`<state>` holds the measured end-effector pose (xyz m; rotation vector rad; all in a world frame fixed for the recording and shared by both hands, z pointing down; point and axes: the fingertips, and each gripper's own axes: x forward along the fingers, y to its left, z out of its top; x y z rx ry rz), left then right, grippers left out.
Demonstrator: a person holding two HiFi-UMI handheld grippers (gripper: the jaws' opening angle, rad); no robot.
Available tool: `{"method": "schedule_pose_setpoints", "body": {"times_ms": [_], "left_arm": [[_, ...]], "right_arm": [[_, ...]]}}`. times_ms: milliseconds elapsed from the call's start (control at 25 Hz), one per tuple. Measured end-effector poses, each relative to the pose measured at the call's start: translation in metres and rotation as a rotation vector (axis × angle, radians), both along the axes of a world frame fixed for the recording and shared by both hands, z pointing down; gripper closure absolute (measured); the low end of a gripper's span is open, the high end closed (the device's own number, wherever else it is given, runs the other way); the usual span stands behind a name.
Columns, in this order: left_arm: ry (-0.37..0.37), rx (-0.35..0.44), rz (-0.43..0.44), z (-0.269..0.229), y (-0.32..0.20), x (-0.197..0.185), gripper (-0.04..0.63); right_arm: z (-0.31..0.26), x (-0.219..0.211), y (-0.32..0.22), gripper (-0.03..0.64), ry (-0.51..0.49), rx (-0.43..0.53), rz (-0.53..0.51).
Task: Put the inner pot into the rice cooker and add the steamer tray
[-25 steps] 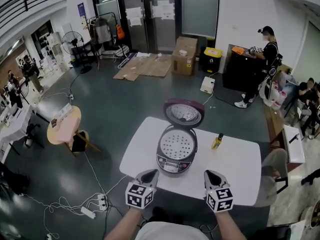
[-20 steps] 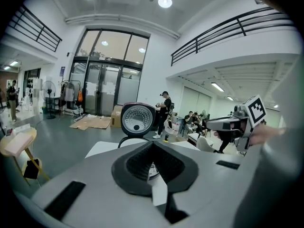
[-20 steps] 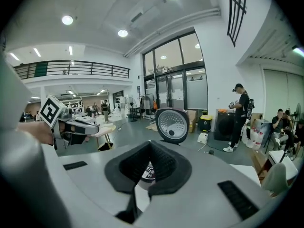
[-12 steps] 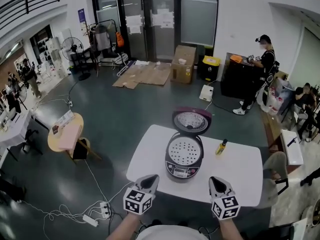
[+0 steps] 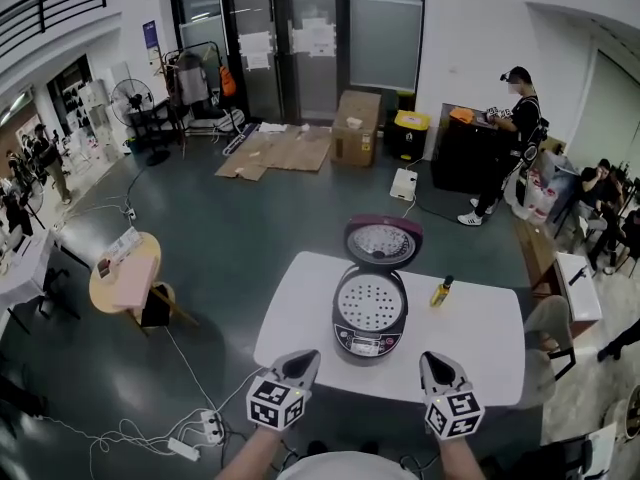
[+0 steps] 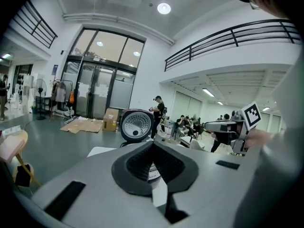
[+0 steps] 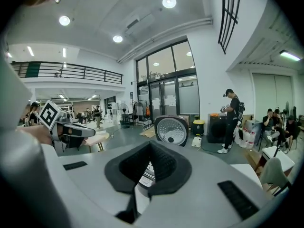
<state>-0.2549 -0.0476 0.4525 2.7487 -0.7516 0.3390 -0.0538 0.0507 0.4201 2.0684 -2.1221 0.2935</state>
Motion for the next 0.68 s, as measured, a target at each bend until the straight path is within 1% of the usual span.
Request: {"method": "schedule_pose_setpoints", "body": {"times_ms": [480, 680], "left_arm": [[0.011, -0.008, 0.008, 0.0045, -0.0004, 0.0072, 0.581], [0.016, -0.01, 0.009, 0.0012, 0.0017, 0.0111, 0.581]], "right_arm": [[0.0041, 0.0019, -0.0039, 0.605, 0.013, 0.008, -0.005], [-0.0044, 0.002, -0.0039, 0.605, 0.018, 0.006, -0.006]]}}
